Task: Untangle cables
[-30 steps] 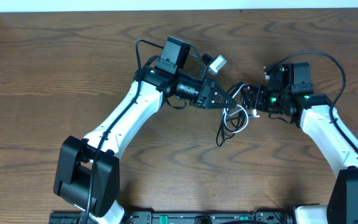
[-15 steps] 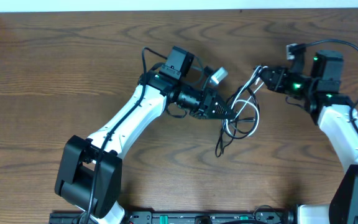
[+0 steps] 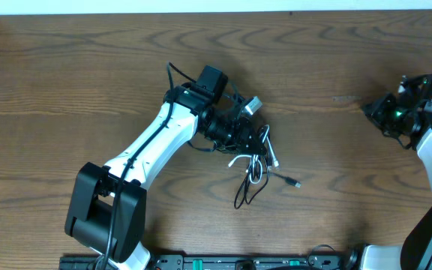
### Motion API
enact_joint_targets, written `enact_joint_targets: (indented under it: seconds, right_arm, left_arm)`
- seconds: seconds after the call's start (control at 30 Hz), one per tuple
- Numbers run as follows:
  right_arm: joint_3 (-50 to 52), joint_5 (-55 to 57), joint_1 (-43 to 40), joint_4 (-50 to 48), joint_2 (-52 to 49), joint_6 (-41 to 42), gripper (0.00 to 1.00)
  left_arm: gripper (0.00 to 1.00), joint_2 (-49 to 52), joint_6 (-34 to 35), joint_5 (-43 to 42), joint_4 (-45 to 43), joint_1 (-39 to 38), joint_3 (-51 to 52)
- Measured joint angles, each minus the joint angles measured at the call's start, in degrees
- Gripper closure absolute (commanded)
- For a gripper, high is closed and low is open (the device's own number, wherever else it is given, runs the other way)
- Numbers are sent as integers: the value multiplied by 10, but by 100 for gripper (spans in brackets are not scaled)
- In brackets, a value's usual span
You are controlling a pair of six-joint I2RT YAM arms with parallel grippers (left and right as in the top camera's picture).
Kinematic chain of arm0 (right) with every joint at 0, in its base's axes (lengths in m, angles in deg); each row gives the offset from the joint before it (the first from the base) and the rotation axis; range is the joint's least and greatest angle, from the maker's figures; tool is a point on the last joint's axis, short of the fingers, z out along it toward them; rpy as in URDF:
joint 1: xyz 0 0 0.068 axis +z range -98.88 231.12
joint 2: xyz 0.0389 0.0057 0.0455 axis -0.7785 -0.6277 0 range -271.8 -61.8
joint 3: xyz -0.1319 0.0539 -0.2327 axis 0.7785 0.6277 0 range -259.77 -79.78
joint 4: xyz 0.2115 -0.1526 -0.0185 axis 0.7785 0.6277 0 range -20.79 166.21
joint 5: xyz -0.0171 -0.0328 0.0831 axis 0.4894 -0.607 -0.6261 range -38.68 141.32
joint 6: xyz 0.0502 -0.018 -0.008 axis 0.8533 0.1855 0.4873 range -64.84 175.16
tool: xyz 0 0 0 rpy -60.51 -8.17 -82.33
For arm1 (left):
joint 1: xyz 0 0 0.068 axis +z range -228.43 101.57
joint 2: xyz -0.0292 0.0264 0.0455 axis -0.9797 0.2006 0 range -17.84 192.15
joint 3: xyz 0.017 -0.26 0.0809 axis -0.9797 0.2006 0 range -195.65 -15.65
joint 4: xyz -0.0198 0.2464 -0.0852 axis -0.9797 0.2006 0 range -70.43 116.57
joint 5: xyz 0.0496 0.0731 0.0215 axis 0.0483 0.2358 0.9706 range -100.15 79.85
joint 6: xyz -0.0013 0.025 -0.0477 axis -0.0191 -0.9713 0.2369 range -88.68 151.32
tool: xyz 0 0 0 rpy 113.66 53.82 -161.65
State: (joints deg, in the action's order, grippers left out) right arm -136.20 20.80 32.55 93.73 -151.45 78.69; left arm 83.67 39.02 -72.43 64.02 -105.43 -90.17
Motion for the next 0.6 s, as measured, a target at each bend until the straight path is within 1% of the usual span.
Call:
enact_joint_targets:
  seconds: [0.03,0.1,0.2,0.3,0.4,0.6]
  right_arm:
    - [0,-23,5,5,0,-12,61]
    - [0,-70,16,18,0,-28,52]
    - [0,-142,40,34,0,-52,47]
    - [-1,-190,70,54,0,-67,48]
    - [-1,-209,110,80,0,-76,53]
    - [-1,-179,194,112,-2,-56,62]
  left_arm:
    - [93,0,-3,1,-9,0,0]
    - [93,0,-4,1,-32,0,0]
    - [93,0,0,1,-73,0,0]
    - [93,0,12,1,-124,0,1]
    - [93,0,42,1,-189,0,1]
    - [92,0,99,1,-272,0,1]
